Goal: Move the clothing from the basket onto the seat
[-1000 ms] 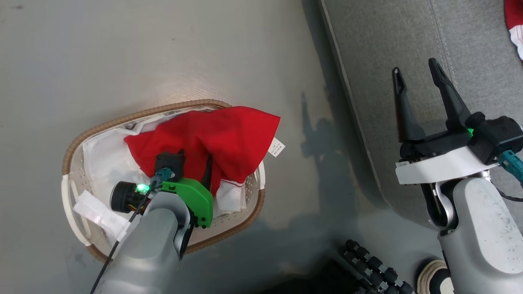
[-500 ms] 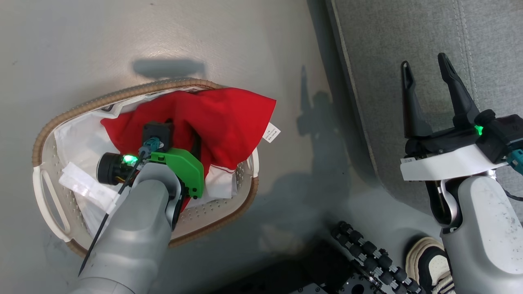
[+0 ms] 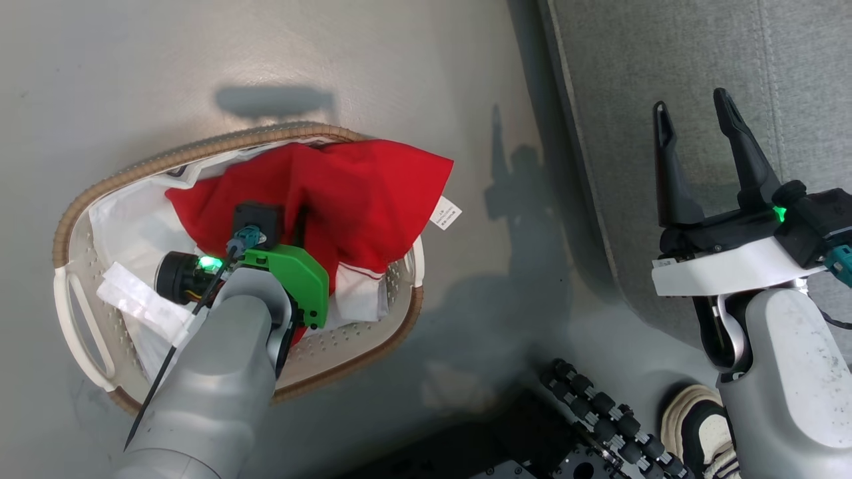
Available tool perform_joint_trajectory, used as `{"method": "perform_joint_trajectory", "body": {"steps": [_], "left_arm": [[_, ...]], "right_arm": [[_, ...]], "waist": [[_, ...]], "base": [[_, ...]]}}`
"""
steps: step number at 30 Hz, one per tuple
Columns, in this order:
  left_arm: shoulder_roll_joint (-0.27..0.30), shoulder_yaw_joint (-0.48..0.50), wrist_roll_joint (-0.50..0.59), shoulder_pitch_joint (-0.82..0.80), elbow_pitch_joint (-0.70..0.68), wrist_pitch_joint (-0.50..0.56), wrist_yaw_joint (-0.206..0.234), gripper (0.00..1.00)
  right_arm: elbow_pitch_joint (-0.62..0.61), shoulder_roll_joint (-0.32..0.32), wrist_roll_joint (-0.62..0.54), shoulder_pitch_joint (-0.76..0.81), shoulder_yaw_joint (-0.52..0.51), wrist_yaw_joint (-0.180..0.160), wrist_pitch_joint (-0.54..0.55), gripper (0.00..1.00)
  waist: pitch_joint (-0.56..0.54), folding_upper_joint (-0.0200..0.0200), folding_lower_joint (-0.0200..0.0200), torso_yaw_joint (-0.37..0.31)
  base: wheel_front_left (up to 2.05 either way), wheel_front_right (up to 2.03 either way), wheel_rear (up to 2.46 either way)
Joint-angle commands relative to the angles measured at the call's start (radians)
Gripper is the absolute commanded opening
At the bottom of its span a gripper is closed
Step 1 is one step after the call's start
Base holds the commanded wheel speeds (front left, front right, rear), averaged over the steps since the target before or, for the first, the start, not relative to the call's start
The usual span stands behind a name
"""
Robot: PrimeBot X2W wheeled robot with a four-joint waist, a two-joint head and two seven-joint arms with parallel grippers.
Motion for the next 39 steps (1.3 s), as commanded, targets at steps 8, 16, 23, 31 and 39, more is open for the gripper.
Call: {"method": "perform_joint_trajectory", "body": {"steps": [8, 16, 23, 31, 39], "left_arm": [[0.006, 0.008, -0.008, 0.057, -0.03, 0.0, -0.003, 0.0], [0.005, 0.027, 0.0, 0.176, -0.101, 0.0, 0.004, 0.0], [0.005, 0.029, -0.012, 0.257, -0.176, 0.0, 0.0, 0.0], [0.005, 0.054, -0.02, 0.362, -0.324, -0.001, 0.002, 0.0], [0.005, 0.056, -0.01, 0.462, -0.475, -0.001, 0.003, 0.0]], "right_arm": [[0.028, 0.013, 0.016, -0.037, 0.028, -0.001, -0.002, 1.0], [0.068, 0.019, 0.02, -0.03, 0.055, -0.001, -0.002, 1.0], [0.094, -0.001, 0.018, 0.005, 0.056, -0.001, -0.002, 1.0], [0.123, -0.015, 0.018, 0.053, 0.067, -0.001, -0.002, 1.0], [0.144, -0.026, 0.013, 0.116, 0.071, -0.001, -0.002, 1.0]], "waist": [[-0.081, 0.0, -0.0001, -0.026], [-0.225, 0.0, -0.0001, -0.004], [-0.339, 0.0, -0.0001, 0.054], [-0.471, 0.0, -0.0001, 0.133], [-0.587, 0.0, -0.0001, 0.221]], "base": [[0.0, 0.0, 0.0], [0.0, 0.0, 0.0], [0.0, 0.0, 0.0], [0.0, 0.0, 0.0], [0.0, 0.0, 0.0]]}}
